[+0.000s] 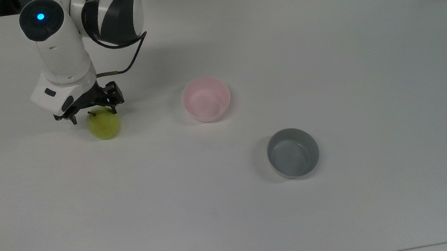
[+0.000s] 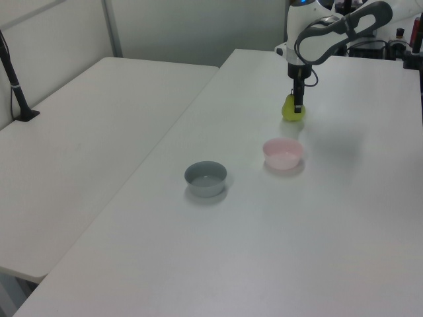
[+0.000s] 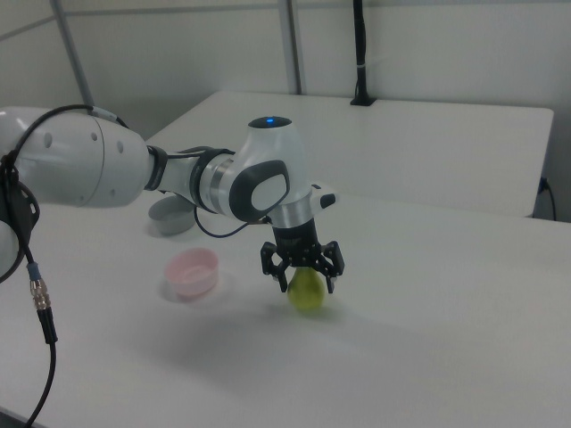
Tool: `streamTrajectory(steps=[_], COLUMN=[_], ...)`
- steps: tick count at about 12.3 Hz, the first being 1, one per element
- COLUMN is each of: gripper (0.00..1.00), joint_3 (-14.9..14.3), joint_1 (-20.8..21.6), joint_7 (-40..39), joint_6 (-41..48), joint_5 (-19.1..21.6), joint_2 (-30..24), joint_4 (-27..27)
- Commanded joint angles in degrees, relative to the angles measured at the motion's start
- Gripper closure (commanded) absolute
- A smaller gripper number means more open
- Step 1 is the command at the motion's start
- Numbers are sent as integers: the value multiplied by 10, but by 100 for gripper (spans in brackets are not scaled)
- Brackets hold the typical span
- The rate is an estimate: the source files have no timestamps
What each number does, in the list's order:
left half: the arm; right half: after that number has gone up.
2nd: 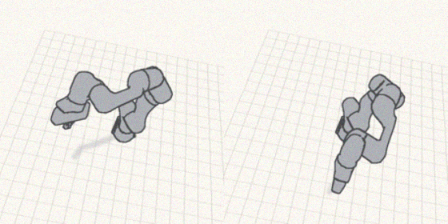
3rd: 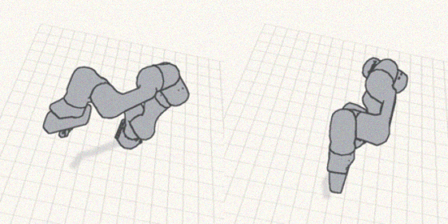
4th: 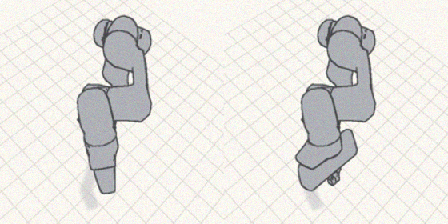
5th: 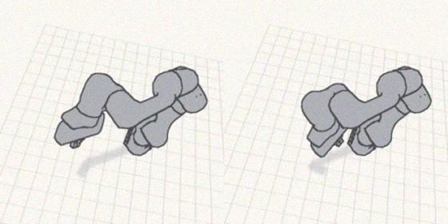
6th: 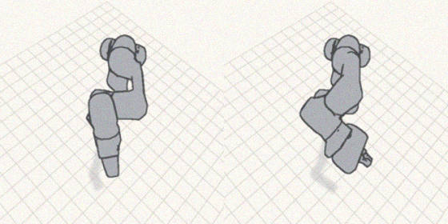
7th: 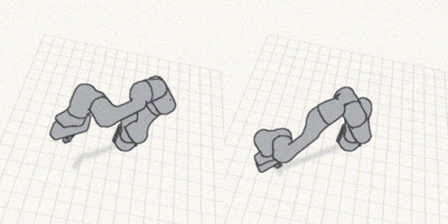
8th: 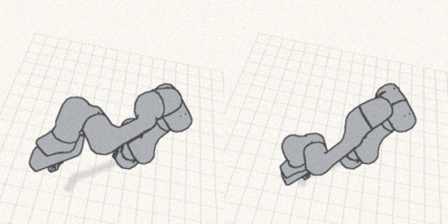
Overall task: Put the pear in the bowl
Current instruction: 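Close the gripper on the pear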
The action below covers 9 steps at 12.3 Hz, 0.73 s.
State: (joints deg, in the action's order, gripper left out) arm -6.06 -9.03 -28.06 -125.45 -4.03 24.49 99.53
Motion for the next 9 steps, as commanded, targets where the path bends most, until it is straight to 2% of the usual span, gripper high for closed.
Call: streamTrajectory(steps=[1, 3, 5, 9], gripper=[2, 26, 41, 43], joint_3=[1, 1, 1, 1], joint_1=[2, 3, 3, 2], joint_7=[-10, -8, -6, -3], joint_6=[-13, -15, -15, -4], joint_5=[-6, -6, -1, 2], joint_2=[-1, 0, -1, -37], joint_4=[19, 17, 15, 13])
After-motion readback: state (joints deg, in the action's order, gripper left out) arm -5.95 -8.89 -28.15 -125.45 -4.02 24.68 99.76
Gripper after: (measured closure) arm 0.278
